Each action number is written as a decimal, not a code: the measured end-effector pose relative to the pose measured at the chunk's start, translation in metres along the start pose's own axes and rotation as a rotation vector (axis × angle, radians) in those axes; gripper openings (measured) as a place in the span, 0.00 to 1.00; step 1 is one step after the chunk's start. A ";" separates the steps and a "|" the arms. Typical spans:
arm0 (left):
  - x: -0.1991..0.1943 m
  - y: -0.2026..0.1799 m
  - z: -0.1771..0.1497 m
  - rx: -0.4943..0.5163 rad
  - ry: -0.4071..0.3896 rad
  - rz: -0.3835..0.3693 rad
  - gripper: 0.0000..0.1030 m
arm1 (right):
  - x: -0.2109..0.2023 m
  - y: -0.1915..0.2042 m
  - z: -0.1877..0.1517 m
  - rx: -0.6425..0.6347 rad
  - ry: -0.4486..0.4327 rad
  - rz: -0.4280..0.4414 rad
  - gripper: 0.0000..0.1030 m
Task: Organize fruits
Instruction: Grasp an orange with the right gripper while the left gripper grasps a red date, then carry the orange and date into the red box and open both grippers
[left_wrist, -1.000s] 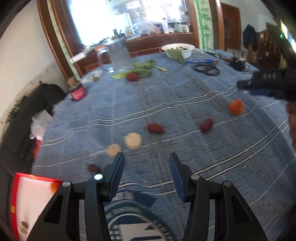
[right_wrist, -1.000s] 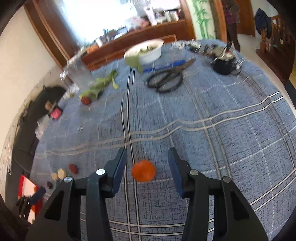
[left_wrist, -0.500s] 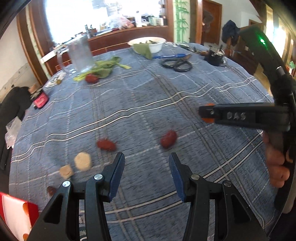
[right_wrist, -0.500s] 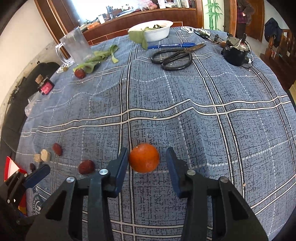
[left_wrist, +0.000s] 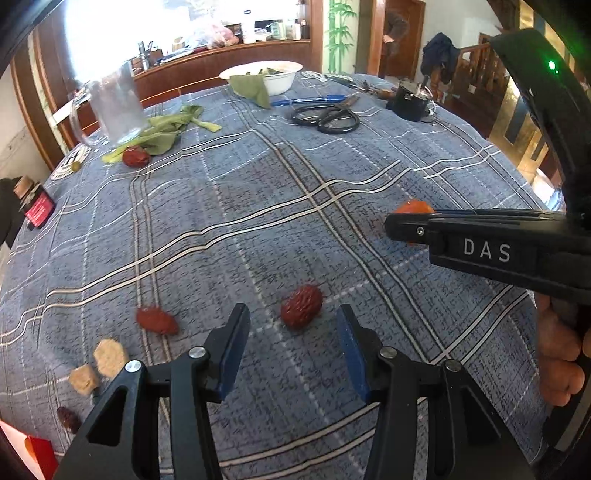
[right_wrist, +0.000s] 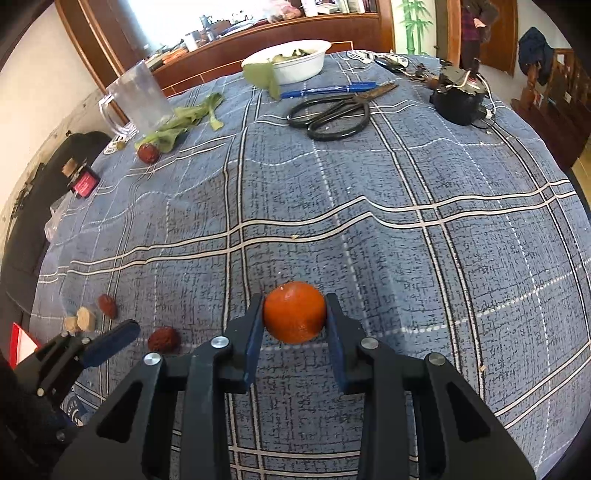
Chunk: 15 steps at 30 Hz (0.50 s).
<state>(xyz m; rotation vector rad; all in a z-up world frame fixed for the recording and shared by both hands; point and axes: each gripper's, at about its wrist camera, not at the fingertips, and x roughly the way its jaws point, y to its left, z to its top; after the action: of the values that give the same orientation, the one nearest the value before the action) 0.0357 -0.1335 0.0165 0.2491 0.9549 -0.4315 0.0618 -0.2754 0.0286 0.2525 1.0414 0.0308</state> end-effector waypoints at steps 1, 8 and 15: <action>0.001 -0.001 0.000 0.004 0.001 -0.008 0.40 | 0.000 0.000 0.000 0.002 0.000 0.001 0.32; 0.006 0.002 0.003 -0.014 -0.001 -0.058 0.22 | -0.002 0.003 -0.001 0.003 -0.008 0.014 0.33; -0.019 0.009 -0.006 -0.052 -0.056 0.007 0.22 | -0.011 0.006 -0.001 0.002 -0.048 0.037 0.33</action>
<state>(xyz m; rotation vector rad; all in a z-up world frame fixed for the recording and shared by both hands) 0.0262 -0.1190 0.0289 0.1918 0.9091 -0.4049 0.0558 -0.2713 0.0384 0.2729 0.9894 0.0571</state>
